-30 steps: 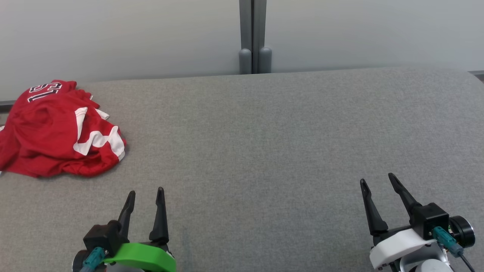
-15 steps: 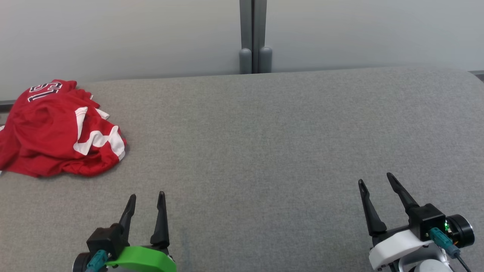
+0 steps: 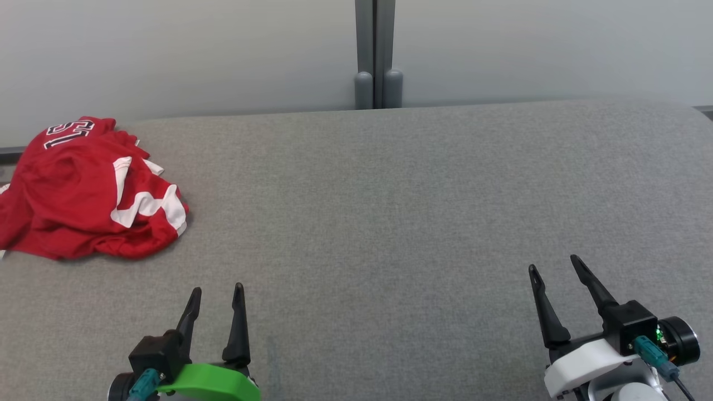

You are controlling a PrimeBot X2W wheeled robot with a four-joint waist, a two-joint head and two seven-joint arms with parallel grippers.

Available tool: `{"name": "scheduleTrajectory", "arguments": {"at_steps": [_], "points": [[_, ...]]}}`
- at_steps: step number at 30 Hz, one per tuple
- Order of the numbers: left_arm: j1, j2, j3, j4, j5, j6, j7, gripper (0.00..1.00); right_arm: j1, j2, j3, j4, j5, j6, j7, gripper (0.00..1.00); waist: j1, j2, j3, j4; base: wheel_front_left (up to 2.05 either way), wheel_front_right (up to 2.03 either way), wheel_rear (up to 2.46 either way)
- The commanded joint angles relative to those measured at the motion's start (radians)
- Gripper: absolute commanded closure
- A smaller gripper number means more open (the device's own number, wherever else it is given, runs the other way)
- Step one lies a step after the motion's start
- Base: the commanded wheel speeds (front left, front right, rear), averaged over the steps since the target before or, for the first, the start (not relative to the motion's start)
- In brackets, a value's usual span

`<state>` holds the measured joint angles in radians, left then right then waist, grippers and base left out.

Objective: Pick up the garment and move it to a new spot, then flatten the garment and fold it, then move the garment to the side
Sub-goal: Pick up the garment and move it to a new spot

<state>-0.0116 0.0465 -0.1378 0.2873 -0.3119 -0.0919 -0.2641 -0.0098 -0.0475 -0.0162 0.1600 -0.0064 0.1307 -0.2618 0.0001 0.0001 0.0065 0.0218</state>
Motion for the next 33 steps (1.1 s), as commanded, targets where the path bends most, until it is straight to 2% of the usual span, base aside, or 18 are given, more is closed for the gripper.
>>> {"name": "scheduleTrajectory", "arguments": {"at_steps": [1,6,17,23,33], "points": [[-0.001,0.007,-0.002,0.001,-0.006,0.0,-0.001,0.0,0.016,-0.005,-0.005,-0.005,0.003,0.0,-0.005,0.0,-0.0001,-0.0001,-0.001,0.007,0.0,0.0,0.0],[-0.008,0.007,-0.005,-0.003,-0.001,0.001,-0.001,0.0,0.022,-0.005,-0.012,-0.008,0.001,0.0,-0.005,0.0,-0.0001,-0.0001,-0.004,0.052,0.0,0.0,0.0],[-0.015,0.007,0.012,-0.012,0.01,0.002,0.0,0.0,0.014,-0.005,-0.013,-0.003,0.013,0.0,-0.005,0.0,-0.0001,-0.0001,-0.002,0.245,0.0,0.0,0.0],[-0.01,0.006,0.017,-0.011,0.013,-0.002,0.0,0.0,0.001,-0.005,-0.012,0.001,0.016,0.0,-0.005,0.0,-0.0001,-0.0001,0.001,0.329,0.0,0.0,0.0],[-0.008,0.006,0.032,-0.02,0.01,-0.004,0.0,0.0,-0.005,-0.005,-0.012,0.002,0.016,0.0,-0.005,0.0,-0.0001,-0.0001,0.01,0.381,0.0,0.0,0.0]]}}
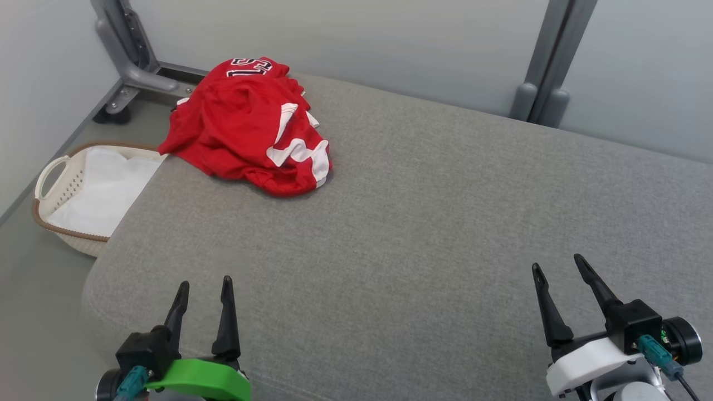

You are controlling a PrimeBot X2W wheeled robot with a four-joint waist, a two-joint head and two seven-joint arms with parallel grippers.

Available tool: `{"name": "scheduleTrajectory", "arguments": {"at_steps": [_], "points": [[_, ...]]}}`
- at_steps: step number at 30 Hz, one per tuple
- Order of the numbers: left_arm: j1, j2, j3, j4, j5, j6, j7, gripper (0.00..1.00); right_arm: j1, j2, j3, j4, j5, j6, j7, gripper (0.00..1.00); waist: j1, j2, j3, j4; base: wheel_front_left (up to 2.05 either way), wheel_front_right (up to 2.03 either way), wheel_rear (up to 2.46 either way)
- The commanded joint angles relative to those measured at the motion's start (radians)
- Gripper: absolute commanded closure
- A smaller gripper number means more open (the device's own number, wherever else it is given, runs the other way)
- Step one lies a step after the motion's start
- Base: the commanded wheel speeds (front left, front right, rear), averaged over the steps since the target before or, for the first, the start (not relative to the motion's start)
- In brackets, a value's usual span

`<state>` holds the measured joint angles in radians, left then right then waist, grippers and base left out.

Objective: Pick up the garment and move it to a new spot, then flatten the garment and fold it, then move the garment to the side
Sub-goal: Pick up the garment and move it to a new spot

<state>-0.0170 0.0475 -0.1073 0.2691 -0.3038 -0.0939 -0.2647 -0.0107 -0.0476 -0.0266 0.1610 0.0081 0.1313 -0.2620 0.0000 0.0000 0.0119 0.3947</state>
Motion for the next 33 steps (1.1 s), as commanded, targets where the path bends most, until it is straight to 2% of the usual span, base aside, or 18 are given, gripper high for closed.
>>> {"name": "scheduleTrajectory", "arguments": {"at_steps": [1,10,14,18,24,28,33], "points": [[-0.003,0.005,0.004,-0.004,0.001,-0.001,0.0,0.0,-0.005,-0.005,0.0,0.0,0.001,-0.001,-0.005,0.0,0.0,0.0,0.006,0.009,0.0,0.0,0.0],[-0.091,0.01,0.073,-0.083,0.051,-0.013,0.0,0.0,-0.029,-0.005,-0.001,-0.02,-0.024,-0.001,-0.005,0.0,0.0,0.0,0.059,-0.017,0.0,0.0,0.0],[-0.209,0.049,0.115,-0.135,0.075,-0.029,0.0,0.0,-0.052,-0.005,-0.003,-0.028,-0.036,-0.001,-0.005,0.0,0.0,0.0,0.094,-0.039,0.0,0.0,0.0],[-0.359,0.107,0.138,-0.139,0.055,-0.036,0.001,0.0,-0.077,-0.005,0.003,-0.033,-0.053,-0.001,-0.005,0.0,0.0,0.0,0.137,-0.071,0.0,0.0,0.0],[-0.576,0.217,0.096,-0.029,-0.011,-0.037,0.032,0.0,-0.121,-0.005,0.015,-0.042,-0.091,-0.001,-0.005,0.0,0.0,0.0,0.2,-0.138,0.0,0.0,0.0],[-0.68,0.251,0.062,0.084,-0.118,-0.038,0.111,0.0,-0.146,-0.005,0.016,-0.053,-0.11,-0.001,-0.005,0.0,0.0,0.0,0.25,-0.184,0.0,0.0,0.0],[-0.761,0.316,-0.008,0.238,-0.168,-0.036,0.198,0.0,-0.17,-0.005,0.03,-0.066,-0.13,-0.001,-0.004,0.0,0.0,0.0,0.323,-0.24,0.0,0.0,0.0]]}}
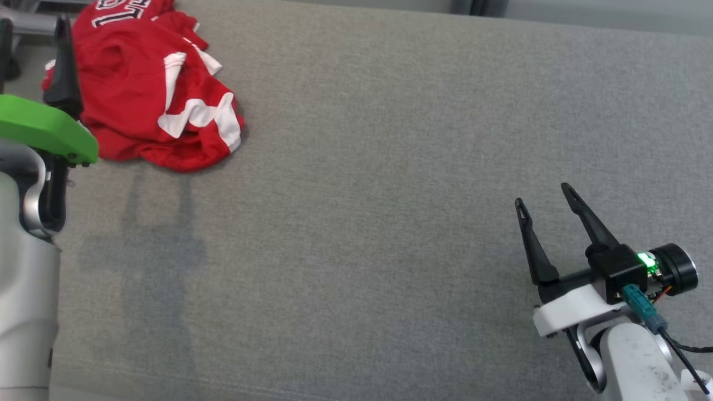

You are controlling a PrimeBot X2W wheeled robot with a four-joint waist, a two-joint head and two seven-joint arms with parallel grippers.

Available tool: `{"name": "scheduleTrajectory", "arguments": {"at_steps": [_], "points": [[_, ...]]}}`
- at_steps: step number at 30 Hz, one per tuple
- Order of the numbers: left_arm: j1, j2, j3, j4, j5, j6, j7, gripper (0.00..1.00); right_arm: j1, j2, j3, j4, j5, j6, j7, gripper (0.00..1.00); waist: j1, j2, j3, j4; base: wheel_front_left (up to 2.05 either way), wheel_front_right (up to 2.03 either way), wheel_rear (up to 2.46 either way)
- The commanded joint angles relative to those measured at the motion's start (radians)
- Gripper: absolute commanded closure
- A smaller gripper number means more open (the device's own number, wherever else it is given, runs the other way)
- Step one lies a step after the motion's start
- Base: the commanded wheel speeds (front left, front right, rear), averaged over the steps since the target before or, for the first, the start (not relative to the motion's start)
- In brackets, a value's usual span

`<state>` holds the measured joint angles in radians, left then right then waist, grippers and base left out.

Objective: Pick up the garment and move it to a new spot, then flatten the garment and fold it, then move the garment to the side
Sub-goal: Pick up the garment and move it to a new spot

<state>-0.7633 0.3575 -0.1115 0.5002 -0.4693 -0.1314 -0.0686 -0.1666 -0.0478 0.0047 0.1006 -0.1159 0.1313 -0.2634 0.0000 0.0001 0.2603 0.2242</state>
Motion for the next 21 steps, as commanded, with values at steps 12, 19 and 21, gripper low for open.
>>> {"name": "scheduleTrajectory", "arguments": {"at_steps": [12,19,21], "points": [[-0.093,0.088,-0.168,0.24,-0.076,0.002,0.064,0.0,-0.033,-0.004,-0.02,-0.033,-0.029,-0.001,-0.002,0.0,0.0,-0.0001,0.22,-0.139,0.0,0.0,0.0],[-0.128,0.125,-0.227,0.346,-0.096,0.004,0.063,0.0,-0.034,-0.004,-0.027,-0.039,-0.032,-0.001,-0.002,0.0,0.0,-0.0001,0.255,-0.15,0.0,0.0,0.0],[-0.139,0.128,-0.226,0.377,-0.093,0.011,0.051,0.0,-0.033,-0.004,-0.028,-0.04,-0.031,-0.001,-0.002,0.0,0.0,-0.0001,0.259,-0.151,0.0,0.0,0.0]]}}
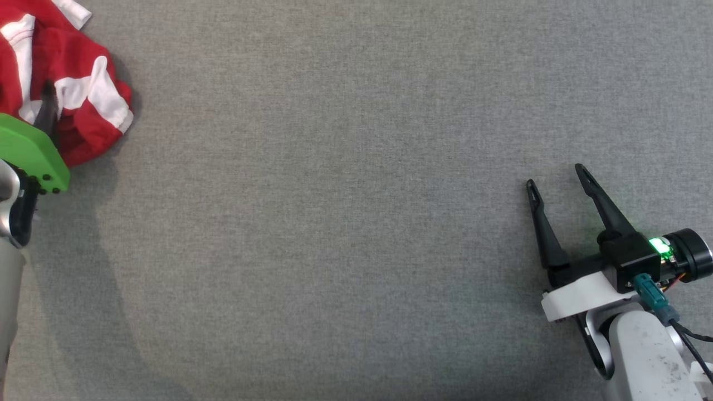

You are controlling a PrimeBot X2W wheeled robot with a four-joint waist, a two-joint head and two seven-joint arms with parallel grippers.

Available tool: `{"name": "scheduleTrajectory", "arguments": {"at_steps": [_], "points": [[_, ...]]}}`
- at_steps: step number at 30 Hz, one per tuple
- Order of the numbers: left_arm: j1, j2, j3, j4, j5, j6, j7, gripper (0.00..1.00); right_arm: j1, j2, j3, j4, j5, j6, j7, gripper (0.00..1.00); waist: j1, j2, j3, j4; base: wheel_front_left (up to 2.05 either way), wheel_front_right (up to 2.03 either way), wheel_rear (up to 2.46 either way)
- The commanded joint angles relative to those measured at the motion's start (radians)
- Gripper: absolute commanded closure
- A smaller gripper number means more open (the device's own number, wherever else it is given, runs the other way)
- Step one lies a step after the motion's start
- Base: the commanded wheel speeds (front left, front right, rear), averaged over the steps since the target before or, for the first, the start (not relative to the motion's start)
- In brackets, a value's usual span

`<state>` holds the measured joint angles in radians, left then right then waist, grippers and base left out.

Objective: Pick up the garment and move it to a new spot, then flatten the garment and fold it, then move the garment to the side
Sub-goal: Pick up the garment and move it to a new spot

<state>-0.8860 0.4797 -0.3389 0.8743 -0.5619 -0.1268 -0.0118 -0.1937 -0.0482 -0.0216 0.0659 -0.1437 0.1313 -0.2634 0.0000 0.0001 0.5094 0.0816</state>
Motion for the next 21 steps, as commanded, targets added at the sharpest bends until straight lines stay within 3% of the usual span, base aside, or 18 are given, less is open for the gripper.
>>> {"name": "scheduleTrajectory", "arguments": {"at_steps": [1,3,4,5,6,7,14,21], "points": [[-0.023,0.009,0.003,0.018,0.004,0.014,-0.019,0.0,-0.006,-0.004,-0.002,-0.005,-0.002,-0.001,-0.002,0.0,0.0,-0.0001,0.012,-0.009,0.0,0.0,0.0],[-0.036,0.01,0.005,0.043,0.008,0.024,-0.037,0.04,-0.008,-0.004,-0.003,-0.005,-0.001,-0.001,-0.002,0.0,0.0,-0.0001,0.015,-0.008,0.0,0.0,0.0],[-0.042,0.01,0.006,0.053,0.009,0.026,-0.044,0.16,-0.01,-0.004,-0.003,-0.003,-0.001,-0.001,-0.002,0.0,0.0,-0.0001,0.015,-0.007,0.0,0.0,0.0],[-0.048,0.008,0.006,0.063,0.01,0.029,-0.054,0.57,-0.011,-0.004,-0.003,0.0,0.0,-0.001,-0.002,0.0,0.0,-0.0001,0.014,-0.006,0.0,0.0,0.0],[-0.052,0.006,0.006,0.071,0.009,0.03,-0.064,0.71,-0.01,-0.004,-0.003,0.002,0.0,-0.001,-0.002,0.0,0.0,-0.0001,0.011,-0.004,0.0,0.0,0.0],[-0.058,0.005,0.007,0.078,0.009,0.029,-0.076,1.0,-0.01,-0.004,-0.003,0.004,0.002,-0.001,-0.002,0.0,0.0,-0.0001,0.009,-0.002,0.0,0.0,0.0],[-0.069,-0.012,0.003,0.097,-0.011,0.013,-0.142,1.0,-0.007,-0.004,0.011,0.022,0.019,-0.001,-0.002,0.0,0.0,-0.0001,-0.038,0.013,0.0,0.0,0.0],[-0.062,0.002,-0.022,0.04,-0.026,-0.002,-0.183,1.0,0.022,-0.004,0.019,0.053,0.051,-0.001,-0.002,0.0,0.0,-0.0001,-0.165,0.015,0.0,0.0,0.0]]}}
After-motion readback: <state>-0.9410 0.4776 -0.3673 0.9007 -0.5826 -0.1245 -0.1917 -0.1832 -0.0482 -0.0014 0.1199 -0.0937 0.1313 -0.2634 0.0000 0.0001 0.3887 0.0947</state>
